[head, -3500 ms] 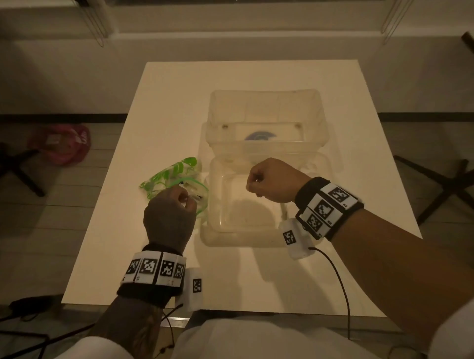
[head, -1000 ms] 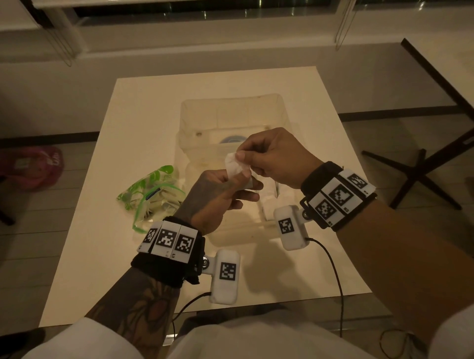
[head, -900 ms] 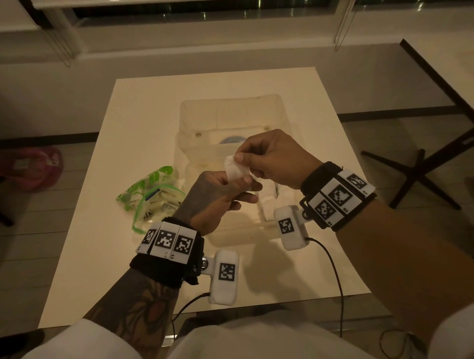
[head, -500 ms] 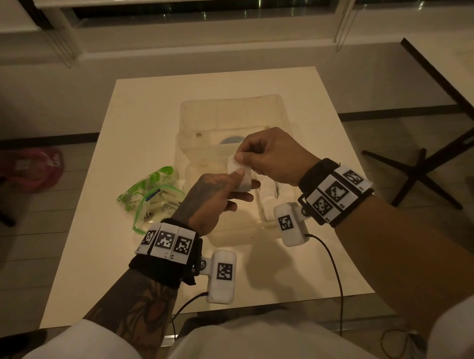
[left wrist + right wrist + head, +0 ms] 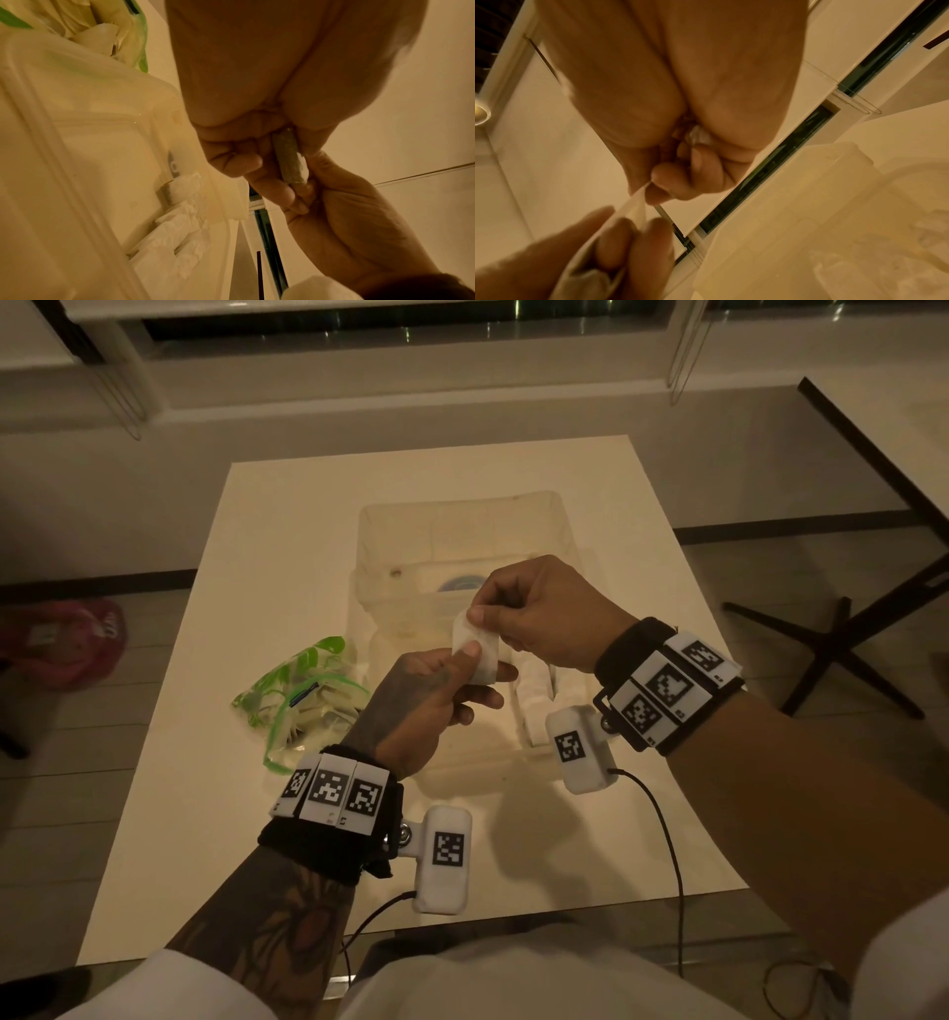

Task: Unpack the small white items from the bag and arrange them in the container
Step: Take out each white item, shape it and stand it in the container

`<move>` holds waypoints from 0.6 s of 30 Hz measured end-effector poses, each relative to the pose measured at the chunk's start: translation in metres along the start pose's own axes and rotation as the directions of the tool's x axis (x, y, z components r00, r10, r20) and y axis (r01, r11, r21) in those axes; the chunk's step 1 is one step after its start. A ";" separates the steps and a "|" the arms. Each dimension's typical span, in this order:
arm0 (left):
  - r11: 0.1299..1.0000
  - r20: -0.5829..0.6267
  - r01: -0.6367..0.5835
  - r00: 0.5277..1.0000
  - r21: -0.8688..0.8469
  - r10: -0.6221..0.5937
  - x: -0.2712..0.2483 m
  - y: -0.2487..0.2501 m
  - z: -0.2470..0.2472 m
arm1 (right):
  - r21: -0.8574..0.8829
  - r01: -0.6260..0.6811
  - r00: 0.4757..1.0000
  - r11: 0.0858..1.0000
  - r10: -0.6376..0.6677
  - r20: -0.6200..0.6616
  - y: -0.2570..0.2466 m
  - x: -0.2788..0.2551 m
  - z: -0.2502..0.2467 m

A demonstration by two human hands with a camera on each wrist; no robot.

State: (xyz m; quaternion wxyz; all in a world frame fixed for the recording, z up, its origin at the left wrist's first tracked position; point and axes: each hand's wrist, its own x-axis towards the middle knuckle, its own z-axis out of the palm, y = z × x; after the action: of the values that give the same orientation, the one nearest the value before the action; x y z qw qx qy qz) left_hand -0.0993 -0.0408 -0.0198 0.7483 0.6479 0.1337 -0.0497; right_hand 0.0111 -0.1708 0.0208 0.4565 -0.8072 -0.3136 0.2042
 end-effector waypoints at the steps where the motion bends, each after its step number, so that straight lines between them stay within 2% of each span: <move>1: 1.000 0.001 -0.005 1.000 -0.002 0.005 0.000 -0.001 0.000 | 0.000 0.001 1.000 1.000 -0.001 -0.002 0.000 0.000 0.000; 10: 0.992 -0.112 -0.009 0.994 -0.126 -0.006 0.002 -0.004 0.003 | 0.039 0.000 1.000 0.999 0.000 -0.010 -0.001 -0.001 0.000; 15: 0.926 -0.066 0.092 0.990 -0.366 -0.124 0.004 -0.001 0.001 | 0.140 -0.062 0.995 0.988 0.051 0.081 -0.005 -0.004 -0.004; 18: 0.912 -0.032 0.112 0.990 -0.395 -0.136 0.005 0.001 0.000 | 0.103 -0.056 0.990 0.993 0.041 0.136 -0.005 -0.004 -0.007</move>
State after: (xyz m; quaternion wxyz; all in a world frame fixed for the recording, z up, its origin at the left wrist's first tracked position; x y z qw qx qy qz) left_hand -0.0947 -0.0400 -0.0204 0.8540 0.4761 0.2037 -0.0502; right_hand 0.0104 -0.1758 0.0286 0.4719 -0.7735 -0.3124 0.2853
